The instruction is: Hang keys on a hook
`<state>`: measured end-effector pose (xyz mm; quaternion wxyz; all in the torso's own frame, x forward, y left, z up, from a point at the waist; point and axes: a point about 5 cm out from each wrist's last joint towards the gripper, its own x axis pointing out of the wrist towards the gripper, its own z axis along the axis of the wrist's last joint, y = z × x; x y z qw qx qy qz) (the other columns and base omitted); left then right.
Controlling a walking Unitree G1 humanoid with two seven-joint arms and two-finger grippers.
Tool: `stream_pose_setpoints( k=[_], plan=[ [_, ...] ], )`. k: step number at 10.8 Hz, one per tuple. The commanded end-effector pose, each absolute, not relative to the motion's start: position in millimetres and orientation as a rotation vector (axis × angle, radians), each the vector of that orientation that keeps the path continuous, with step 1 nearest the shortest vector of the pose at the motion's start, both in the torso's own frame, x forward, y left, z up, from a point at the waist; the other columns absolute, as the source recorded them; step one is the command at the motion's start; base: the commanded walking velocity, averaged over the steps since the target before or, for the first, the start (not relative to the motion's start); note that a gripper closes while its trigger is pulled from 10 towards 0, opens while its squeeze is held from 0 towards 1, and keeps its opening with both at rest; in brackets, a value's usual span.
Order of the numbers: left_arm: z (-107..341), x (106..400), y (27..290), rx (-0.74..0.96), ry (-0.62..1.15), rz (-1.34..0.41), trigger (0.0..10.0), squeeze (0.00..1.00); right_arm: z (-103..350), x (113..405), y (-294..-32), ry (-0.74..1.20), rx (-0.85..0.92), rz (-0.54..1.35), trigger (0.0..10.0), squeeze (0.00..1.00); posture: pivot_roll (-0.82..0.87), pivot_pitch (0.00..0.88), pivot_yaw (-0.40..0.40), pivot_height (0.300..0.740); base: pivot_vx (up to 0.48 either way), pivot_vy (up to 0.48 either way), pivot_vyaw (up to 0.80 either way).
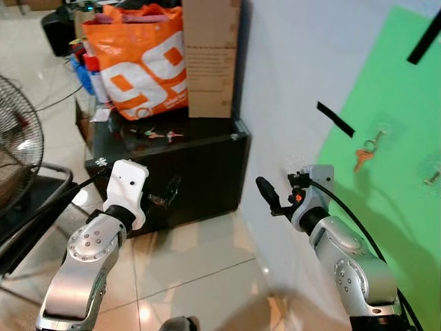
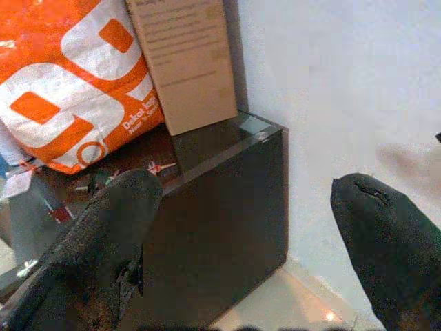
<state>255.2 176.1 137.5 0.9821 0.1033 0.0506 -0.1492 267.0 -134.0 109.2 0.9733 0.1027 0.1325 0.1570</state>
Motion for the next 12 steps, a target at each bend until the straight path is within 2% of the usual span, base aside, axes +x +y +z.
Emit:
stream_pose_setpoints(
  k=[1,3,5,7,9,12],
  plan=[
    [139.6,257.5,179.5,0.21,0.092,-0.28,10.0,0.0,111.2,269.1,-133.4,0.266,0.205,0.322,10.0,1.0,-0.01,0.0,-0.008,0.74,0.292,0.0,0.8],
    [139.5,257.4,179.7,0.21,0.092,-0.28,10.0,0.0,111.2,269.3,-133.1,0.265,0.206,0.324,10.0,1.0,-0.01,0.0,-0.009,0.74,0.296,0.0,0.8],
    [139.0,257.1,180.1,0.211,0.092,-0.281,10.0,0.0,118.7,271.3,-131.1,0.179,0.117,0.338,10.0,1.0,0.0,0.0,-0.01,0.74,0.296,0.0,0.0],
    [138.6,256.9,181.3,0.212,0.094,-0.277,10.0,0.0,121.6,273.1,-137.6,0.143,0.11,0.282,10.0,1.0,0.0,0.0,-0.01,0.74,0.294,0.0,0.0],
    [138.2,256.7,183.4,0.209,0.096,-0.269,10.0,0.0,121.1,275.2,-145.7,0.147,0.108,0.224,10.0,1.0,0.0,0.0,-0.008,0.74,0.3,0.0,0.0],
    [136.6,256.8,184.6,0.208,0.099,-0.265,10.0,0.0,118.3,273.6,-143.1,0.146,0.076,0.257,10.0,1.0,-0.01,0.0,-0.008,0.74,0.29,0.0,0.0]
  ],
)
